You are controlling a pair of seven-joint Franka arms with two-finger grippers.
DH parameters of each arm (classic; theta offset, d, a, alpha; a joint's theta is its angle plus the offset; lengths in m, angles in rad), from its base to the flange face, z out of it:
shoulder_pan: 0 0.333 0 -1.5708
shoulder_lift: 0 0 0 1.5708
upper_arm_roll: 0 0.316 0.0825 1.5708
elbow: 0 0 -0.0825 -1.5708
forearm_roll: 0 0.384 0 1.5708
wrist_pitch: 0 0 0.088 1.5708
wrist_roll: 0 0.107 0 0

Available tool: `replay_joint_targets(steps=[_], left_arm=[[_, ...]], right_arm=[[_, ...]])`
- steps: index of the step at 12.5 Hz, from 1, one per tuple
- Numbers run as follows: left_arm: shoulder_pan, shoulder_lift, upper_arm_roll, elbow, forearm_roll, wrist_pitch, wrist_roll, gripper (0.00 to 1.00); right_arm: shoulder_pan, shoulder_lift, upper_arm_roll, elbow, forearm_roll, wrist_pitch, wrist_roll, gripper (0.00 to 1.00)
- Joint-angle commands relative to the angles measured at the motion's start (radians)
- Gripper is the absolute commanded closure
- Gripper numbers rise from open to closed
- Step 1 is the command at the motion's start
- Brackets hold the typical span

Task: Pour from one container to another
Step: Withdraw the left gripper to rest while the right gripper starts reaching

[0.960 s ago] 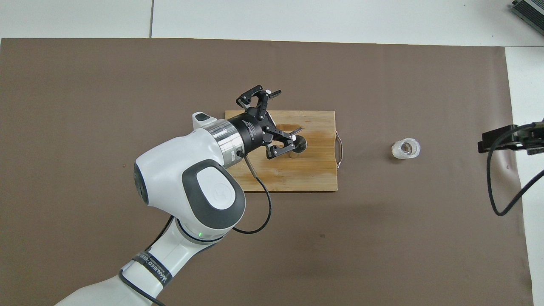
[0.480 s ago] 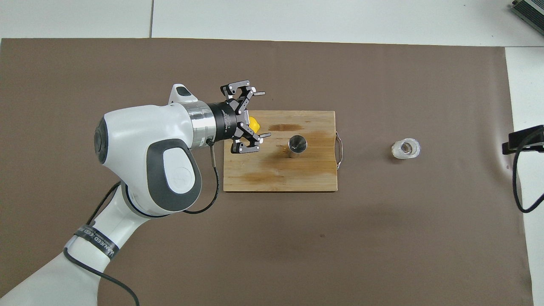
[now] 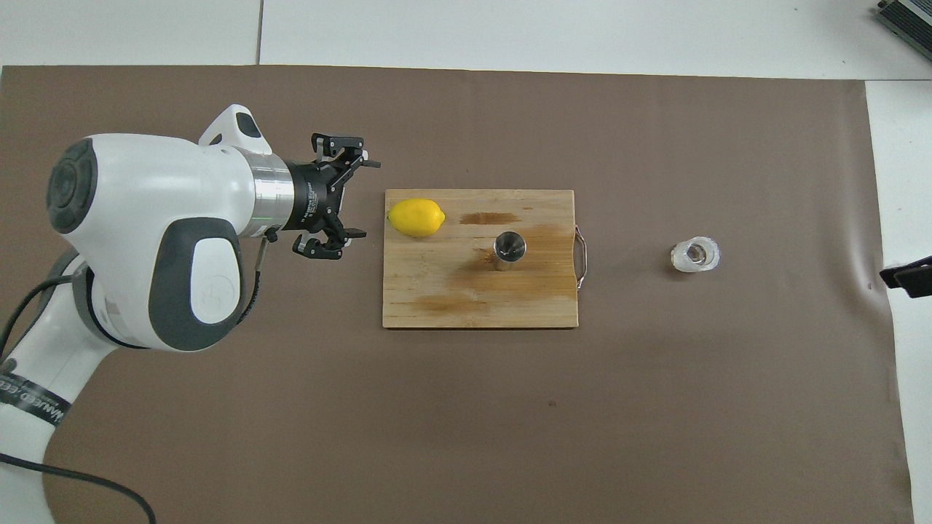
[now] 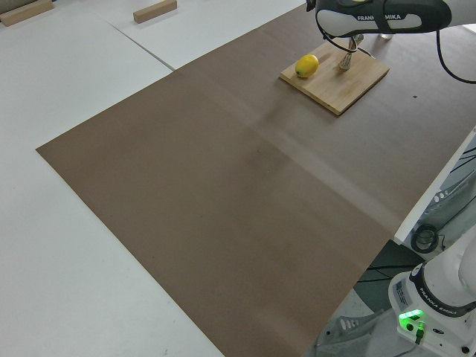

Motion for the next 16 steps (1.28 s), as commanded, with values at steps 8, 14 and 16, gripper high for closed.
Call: replay_joint_targets(steps=[8,14,16], left_arm=[[0.103,-0.108,0.098,-0.015,0.275,-0.262,0.733,0.0],[0.115,-0.137,0.172,0.07,0.391,-0.467,1.097,0.0],[0.108,-0.151,0.172,0.129,0.445,-0.568,1.111,0.0]], right_arm=[[-0.162,0.17,0.009,-0.194,0.287,0.222,-0.954,0.0],[-0.107,0.324,0.021,-0.207,0.585,0.38,-1.033,0.0],[-0.09,0.393,0.023,-0.207,0.756,0.376,-1.059,0.0]])
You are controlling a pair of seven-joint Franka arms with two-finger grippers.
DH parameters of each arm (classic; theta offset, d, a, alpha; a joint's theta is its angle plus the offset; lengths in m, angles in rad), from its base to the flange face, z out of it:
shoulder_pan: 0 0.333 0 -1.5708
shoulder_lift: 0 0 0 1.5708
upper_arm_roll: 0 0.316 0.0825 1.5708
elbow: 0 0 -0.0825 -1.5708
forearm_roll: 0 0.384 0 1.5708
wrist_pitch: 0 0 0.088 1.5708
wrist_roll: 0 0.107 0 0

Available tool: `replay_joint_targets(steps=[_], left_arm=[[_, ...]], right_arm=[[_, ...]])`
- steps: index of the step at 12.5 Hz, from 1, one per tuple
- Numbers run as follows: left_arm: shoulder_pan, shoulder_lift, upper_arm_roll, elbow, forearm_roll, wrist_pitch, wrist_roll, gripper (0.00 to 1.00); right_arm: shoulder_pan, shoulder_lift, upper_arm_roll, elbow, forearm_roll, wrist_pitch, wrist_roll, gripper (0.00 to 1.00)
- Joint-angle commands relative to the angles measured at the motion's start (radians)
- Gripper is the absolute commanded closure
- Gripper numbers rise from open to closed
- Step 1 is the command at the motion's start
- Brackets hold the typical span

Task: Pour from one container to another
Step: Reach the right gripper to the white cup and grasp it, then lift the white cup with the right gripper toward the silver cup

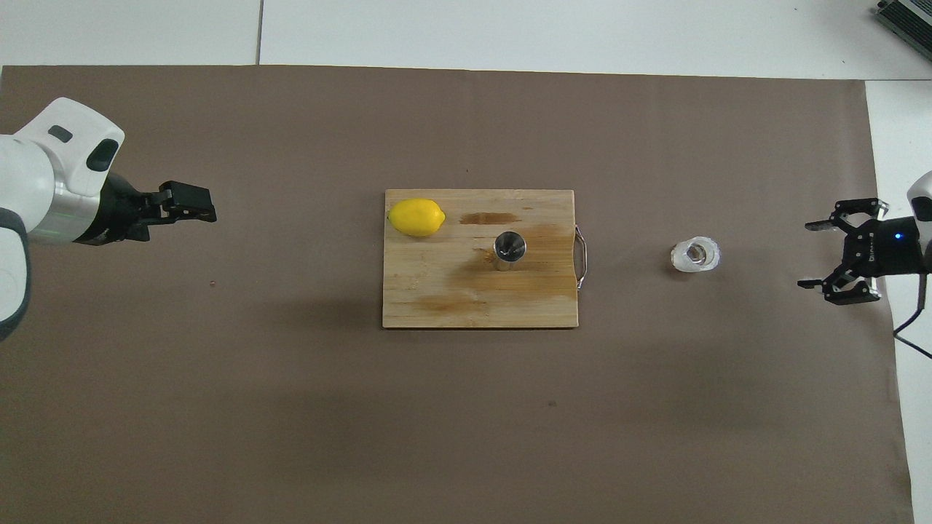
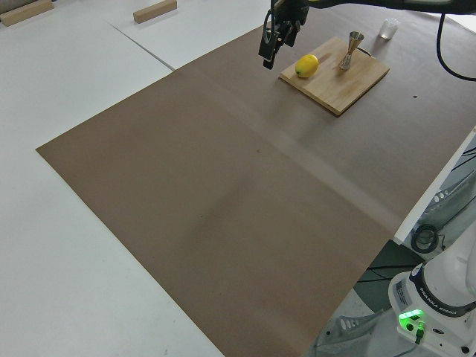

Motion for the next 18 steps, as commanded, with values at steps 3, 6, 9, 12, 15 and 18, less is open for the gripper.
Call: replay_joint_targets(steps=[3,6,9,12,15,18], left_arm=[[-0.009,-0.035,0.005,0.122,0.05,-0.205,0.021,0.0],[0.006,-0.035,0.015,0.153,0.046,-0.254,0.057,0.0],[0.006,-0.061,0.007,0.13,0.042,-0.244,0.056,0.0],[-0.001,-0.059,0.004,0.136,0.045,-0.247,0.065,0.0],[0.011,-0.059,0.001,0.148,0.042,-0.288,0.071,0.0],[0.014,-0.074,0.002,0.131,0.04,-0.296,0.073,0.0]], right_arm=[[0.045,0.08,0.004,-0.024,0.153,0.006,-0.056,0.0],[0.046,0.071,0.004,-0.048,0.154,-0.034,-0.059,0.0],[0.072,0.084,0.004,-0.055,0.156,0.001,-0.106,0.0],[0.091,0.086,0.004,-0.055,0.154,0.012,-0.134,0.22],[0.092,0.089,0.002,-0.055,0.142,0.037,-0.171,0.51],[0.095,0.089,0.002,-0.052,0.128,0.045,-0.171,0.57]])
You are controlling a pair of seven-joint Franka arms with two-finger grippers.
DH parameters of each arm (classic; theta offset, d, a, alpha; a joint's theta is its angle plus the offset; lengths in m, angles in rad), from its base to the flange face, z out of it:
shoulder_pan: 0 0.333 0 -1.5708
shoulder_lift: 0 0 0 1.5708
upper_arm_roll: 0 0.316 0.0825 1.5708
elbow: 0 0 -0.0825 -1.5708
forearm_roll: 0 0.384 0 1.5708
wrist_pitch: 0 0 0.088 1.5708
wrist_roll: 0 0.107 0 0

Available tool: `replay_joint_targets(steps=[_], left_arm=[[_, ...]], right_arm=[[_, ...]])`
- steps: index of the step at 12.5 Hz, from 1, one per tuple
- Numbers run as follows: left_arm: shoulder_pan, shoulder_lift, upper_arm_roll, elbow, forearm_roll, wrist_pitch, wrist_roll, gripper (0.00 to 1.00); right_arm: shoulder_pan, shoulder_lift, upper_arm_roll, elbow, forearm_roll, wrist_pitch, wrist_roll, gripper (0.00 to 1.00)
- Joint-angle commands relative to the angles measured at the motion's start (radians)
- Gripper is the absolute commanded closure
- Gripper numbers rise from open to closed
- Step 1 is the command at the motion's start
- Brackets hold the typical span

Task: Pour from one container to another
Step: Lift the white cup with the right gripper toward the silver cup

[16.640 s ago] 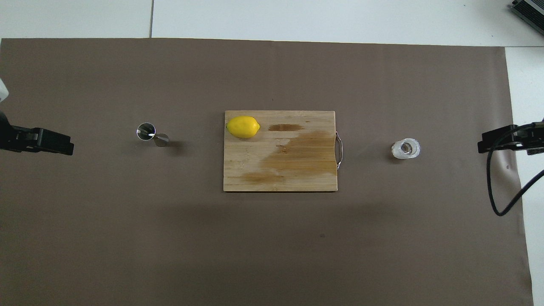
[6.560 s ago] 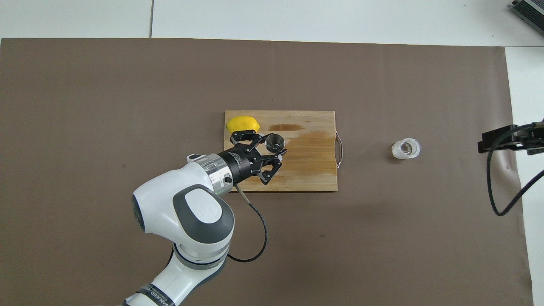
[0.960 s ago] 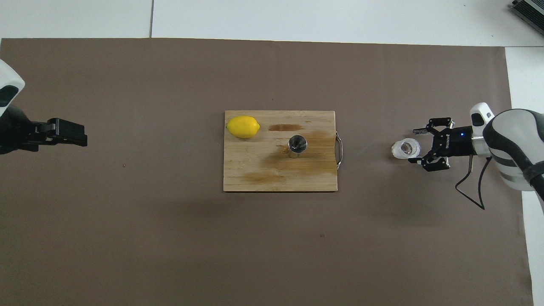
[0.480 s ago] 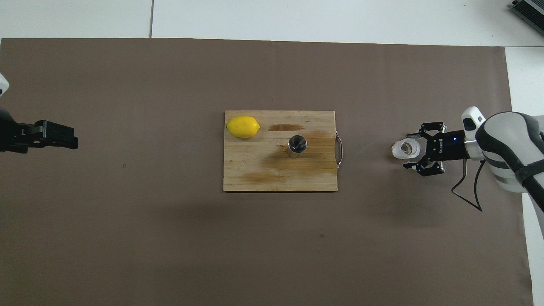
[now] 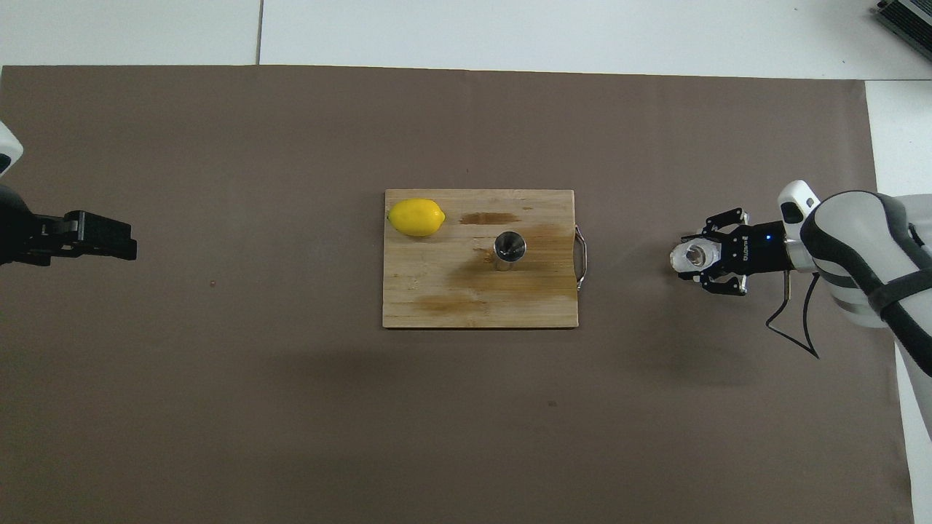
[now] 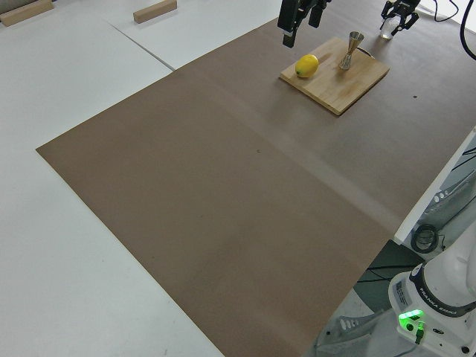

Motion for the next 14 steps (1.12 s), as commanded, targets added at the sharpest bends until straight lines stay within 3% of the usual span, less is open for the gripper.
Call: replay_joint_targets(steps=[1,3,7,14], left_arm=[[0.008,-0.025,0.001,-0.015,0.012,-0.013,0.018,0.0],[0.018,-0.025,-0.002,-0.018,0.012,-0.007,0.012,0.0],[0.005,-0.025,-0.002,-0.017,0.012,-0.019,0.005,0.0],[0.017,-0.025,0.001,-0.017,0.012,-0.021,0.004,0.0]], right_arm=[[0.014,-0.01,0.003,-0.011,-0.01,0.027,-0.022,0.57],[0.066,-0.032,0.0,0.0,-0.071,0.027,0.049,0.57],[0.179,-0.079,0.005,0.097,-0.291,0.006,0.39,0.57],[0.42,-0.121,0.006,0.308,-0.504,-0.188,0.836,0.59]])
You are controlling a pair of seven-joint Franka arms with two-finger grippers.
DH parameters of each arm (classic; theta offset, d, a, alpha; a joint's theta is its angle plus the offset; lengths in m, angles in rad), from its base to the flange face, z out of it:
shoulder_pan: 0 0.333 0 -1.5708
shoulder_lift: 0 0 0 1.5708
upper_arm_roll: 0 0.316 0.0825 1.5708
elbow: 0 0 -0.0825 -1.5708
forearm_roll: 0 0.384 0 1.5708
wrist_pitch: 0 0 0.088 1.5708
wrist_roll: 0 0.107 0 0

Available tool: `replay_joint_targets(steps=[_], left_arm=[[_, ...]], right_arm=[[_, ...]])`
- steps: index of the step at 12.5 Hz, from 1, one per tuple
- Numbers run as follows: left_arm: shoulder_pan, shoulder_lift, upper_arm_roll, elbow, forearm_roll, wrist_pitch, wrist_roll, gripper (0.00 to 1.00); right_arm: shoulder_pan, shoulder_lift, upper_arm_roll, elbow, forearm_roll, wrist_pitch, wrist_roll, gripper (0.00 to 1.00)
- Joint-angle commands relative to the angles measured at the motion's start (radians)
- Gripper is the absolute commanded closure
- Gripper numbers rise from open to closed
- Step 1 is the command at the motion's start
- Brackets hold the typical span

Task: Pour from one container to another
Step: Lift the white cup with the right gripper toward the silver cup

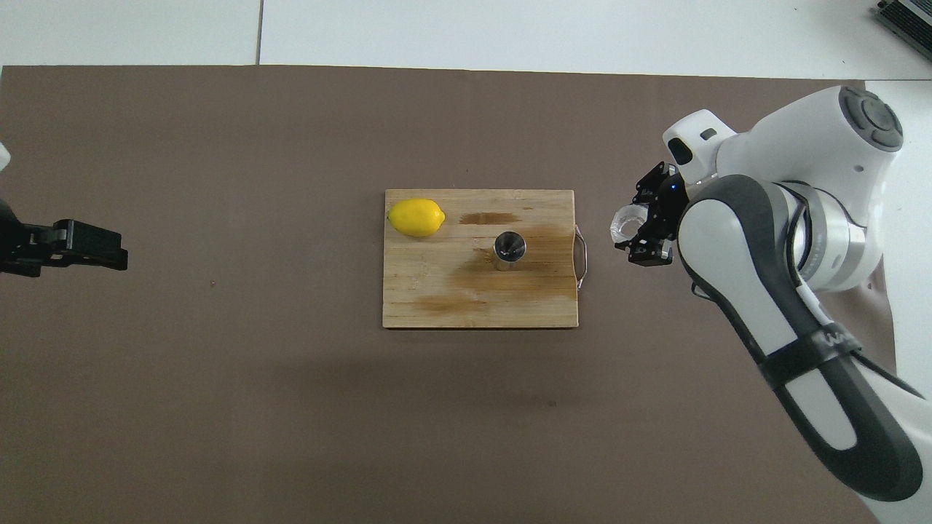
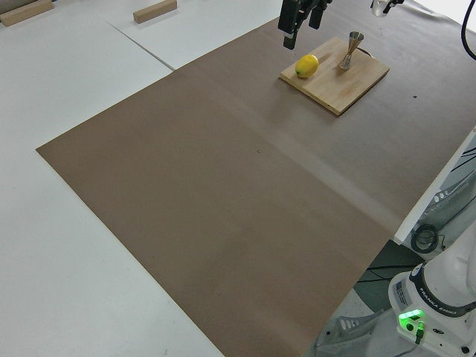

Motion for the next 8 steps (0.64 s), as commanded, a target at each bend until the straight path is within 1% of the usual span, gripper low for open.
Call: replay_joint_targets(steps=[1,2,4,5,7,8], left_arm=[[0.012,-0.022,-0.006,-0.016,0.012,-0.01,0.004,0.0],[0.012,-0.022,-0.006,-0.016,0.012,-0.012,0.004,0.0],[0.012,-0.022,-0.006,-0.017,0.012,-0.012,0.004,0.0],[0.012,-0.022,-0.006,-0.017,0.012,-0.012,0.004,0.0],[0.012,-0.022,-0.006,-0.016,0.012,-0.012,0.004,0.0],[0.012,-0.022,-0.006,-0.017,0.012,-0.012,0.004,0.0]], right_arm=[[0.076,0.001,-0.001,0.043,-0.055,-0.025,0.129,0.59],[0.118,0.001,-0.001,0.043,-0.075,-0.016,0.155,0.59],[0.156,-0.005,-0.001,0.043,-0.174,-0.014,0.204,0.6],[0.181,-0.006,-0.001,0.041,-0.204,-0.013,0.209,0.61],[0.193,-0.008,0.001,0.032,-0.256,0.024,0.209,0.61],[0.218,-0.006,0.001,0.033,-0.267,0.03,0.214,0.61]])
